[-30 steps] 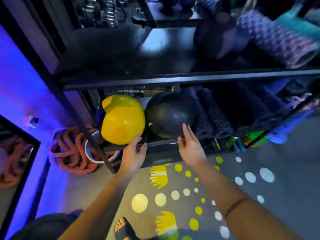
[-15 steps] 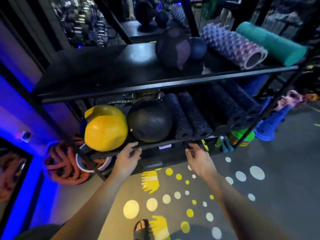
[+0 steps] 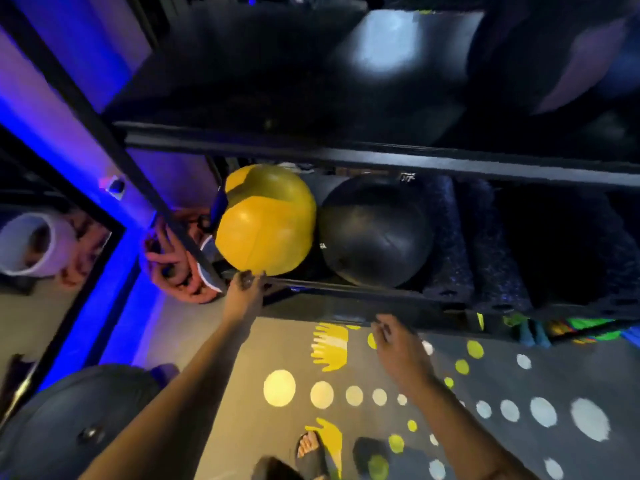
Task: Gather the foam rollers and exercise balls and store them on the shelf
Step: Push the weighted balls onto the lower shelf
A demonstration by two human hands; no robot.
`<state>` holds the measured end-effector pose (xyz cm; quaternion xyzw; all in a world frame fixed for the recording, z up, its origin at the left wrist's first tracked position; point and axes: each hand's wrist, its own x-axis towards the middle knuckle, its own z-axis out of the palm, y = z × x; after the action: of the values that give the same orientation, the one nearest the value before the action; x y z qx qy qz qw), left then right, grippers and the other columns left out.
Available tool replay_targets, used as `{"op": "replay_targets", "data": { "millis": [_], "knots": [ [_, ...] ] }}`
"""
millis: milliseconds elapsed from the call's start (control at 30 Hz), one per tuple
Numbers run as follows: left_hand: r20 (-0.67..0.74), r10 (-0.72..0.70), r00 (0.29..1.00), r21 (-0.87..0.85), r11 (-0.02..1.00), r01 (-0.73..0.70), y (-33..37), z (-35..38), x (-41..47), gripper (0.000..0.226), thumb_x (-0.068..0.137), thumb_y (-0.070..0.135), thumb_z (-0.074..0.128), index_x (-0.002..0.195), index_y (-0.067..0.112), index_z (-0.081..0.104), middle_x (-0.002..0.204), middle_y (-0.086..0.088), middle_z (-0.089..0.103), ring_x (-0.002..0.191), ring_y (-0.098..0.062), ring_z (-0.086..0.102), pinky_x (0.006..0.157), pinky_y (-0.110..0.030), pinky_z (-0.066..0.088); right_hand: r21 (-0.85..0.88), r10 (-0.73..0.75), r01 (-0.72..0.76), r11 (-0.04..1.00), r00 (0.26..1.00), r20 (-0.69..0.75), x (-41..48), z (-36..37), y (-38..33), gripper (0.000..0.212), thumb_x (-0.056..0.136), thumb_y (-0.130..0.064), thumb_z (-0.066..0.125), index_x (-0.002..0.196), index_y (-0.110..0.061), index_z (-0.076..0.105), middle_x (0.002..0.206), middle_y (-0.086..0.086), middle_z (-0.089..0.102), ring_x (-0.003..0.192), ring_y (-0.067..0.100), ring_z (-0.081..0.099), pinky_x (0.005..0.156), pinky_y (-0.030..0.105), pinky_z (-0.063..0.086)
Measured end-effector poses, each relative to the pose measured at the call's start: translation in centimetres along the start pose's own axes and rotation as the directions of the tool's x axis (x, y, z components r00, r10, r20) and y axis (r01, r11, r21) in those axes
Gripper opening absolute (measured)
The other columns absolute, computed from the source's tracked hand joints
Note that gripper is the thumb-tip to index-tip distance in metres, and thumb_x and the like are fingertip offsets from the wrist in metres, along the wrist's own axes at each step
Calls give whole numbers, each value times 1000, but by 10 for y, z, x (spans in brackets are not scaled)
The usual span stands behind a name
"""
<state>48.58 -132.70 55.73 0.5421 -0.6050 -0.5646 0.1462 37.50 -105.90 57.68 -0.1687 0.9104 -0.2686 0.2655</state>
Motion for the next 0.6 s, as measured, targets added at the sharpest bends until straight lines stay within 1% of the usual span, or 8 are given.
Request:
{"op": "replay_targets", "data": {
  "millis": [100,167,300,367,433,467,533,600],
  "knots": [
    [-25,-43,999,-52,998,42,-26,0,58,74,81,77,60,99,5,63,93,-12,74,89,-28,71,77,-48,54,43,-124,121,992,990,74,62,22,-57,29,104,-32,51,126,-18,64,127,9,69,121,32,61,92,35,47],
    [-34,-114,993,-137,985,108,-42,-2,90,84,79,80,58,92,-3,58,85,-14,66,82,-24,66,69,-40,50,38,-195,192,981,973,124,107,41,-94,33,104,-32,51,131,-17,62,131,9,67,122,30,60,94,35,46],
    [-50,-220,974,-343,920,190,-4,0,101,44,102,53,54,110,10,57,89,-8,57,75,-18,62,55,-25,51,-31,-314,323,946,935,162,190,72,-154,34,102,-32,54,128,-13,64,130,13,65,121,33,59,98,41,49],
    [-72,-250,966,-418,886,199,-4,6,115,36,104,49,52,110,13,57,83,-2,55,73,-15,58,58,-27,49,-54,-363,372,927,923,125,226,80,-180,36,101,-31,55,131,-12,62,134,15,61,124,35,56,99,38,45],
    [-50,-295,954,-504,832,231,-13,8,125,34,103,52,51,94,20,57,73,1,58,65,-14,60,63,-30,50,-120,-402,407,905,913,69,254,90,-200,43,102,-33,54,138,-11,55,140,19,53,131,37,48,104,39,39],
    [-30,-331,943,-542,798,263,-16,9,127,38,101,57,52,89,21,57,74,1,59,68,-17,63,70,-34,52,-138,-396,402,905,915,72,273,94,-212,48,102,-37,51,141,-9,52,141,22,51,135,38,43,108,39,36],
    [38,-392,919,-579,741,340,-26,10,138,43,96,68,51,91,26,60,87,-4,65,89,-29,69,87,-45,55,-173,-312,354,919,922,227,312,106,-234,67,101,-54,39,142,-3,50,144,24,51,139,40,40,112,41,33],
    [115,-425,898,-660,642,389,-41,11,156,51,91,77,47,106,30,62,103,-12,69,100,-36,69,86,-52,58,-173,-338,380,908,913,229,349,118,-258,102,83,-82,21,147,-7,47,149,20,48,142,38,38,118,46,32]
  ]
}}
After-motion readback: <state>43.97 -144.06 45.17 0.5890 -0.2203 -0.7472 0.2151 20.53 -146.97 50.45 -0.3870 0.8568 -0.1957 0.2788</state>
